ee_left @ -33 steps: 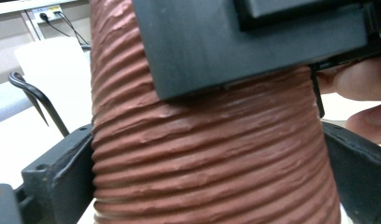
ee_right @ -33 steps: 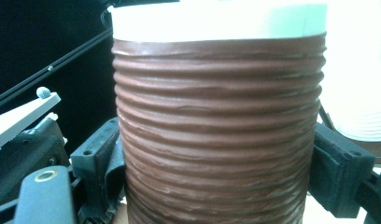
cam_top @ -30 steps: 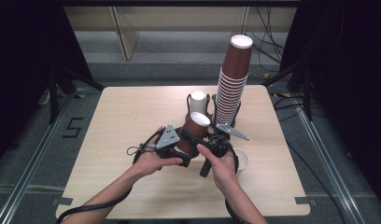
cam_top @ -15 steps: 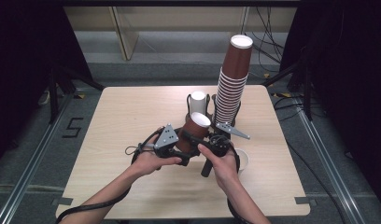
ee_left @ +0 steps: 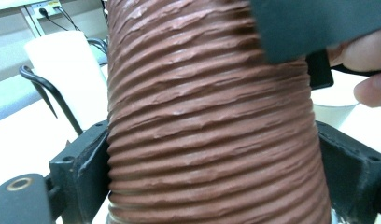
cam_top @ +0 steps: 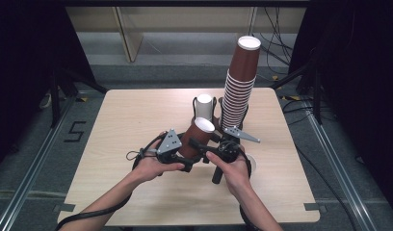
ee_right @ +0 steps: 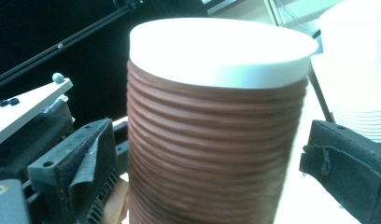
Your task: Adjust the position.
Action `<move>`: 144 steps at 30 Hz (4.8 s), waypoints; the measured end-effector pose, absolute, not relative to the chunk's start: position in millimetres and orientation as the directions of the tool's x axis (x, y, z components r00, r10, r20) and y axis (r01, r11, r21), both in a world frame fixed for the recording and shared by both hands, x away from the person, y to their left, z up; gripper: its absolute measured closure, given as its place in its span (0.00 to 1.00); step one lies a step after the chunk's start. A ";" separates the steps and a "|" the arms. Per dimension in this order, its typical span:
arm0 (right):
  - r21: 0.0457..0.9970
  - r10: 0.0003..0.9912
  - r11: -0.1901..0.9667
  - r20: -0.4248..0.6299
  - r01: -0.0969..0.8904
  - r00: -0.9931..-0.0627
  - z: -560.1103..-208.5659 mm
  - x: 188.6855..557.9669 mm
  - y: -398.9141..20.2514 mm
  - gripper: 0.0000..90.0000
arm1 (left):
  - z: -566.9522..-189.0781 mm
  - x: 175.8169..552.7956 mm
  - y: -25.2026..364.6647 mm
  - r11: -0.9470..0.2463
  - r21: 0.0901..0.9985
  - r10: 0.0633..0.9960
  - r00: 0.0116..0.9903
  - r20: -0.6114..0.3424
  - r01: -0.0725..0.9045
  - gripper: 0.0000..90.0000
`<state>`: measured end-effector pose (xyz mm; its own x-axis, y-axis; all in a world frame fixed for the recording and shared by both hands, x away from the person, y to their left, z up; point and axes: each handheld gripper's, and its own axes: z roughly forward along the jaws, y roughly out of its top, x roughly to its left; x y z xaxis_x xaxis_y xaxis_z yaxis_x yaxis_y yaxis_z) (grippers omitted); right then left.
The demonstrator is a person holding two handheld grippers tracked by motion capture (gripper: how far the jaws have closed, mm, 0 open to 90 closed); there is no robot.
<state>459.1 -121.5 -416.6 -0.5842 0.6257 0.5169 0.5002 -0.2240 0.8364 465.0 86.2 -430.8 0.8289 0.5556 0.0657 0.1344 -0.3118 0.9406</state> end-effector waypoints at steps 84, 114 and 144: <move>0.770 0.296 0.622 -0.063 0.142 -0.953 -450.0 404.9 -154.5 0.16 | -445.8 409.7 108.2 -0.734 0.678 0.125 0.974 0.191 -0.039 0.11; 0.731 0.192 0.677 -0.062 0.086 -0.979 -449.1 401.9 -142.8 0.16 | -448.0 404.3 93.3 -0.807 0.582 0.007 0.983 0.182 -0.102 0.11; 0.713 0.125 0.699 -0.052 0.050 -0.991 -450.3 400.0 -127.3 0.16 | -446.2 404.0 82.5 -0.840 0.520 -0.065 0.980 0.189 -0.156 0.11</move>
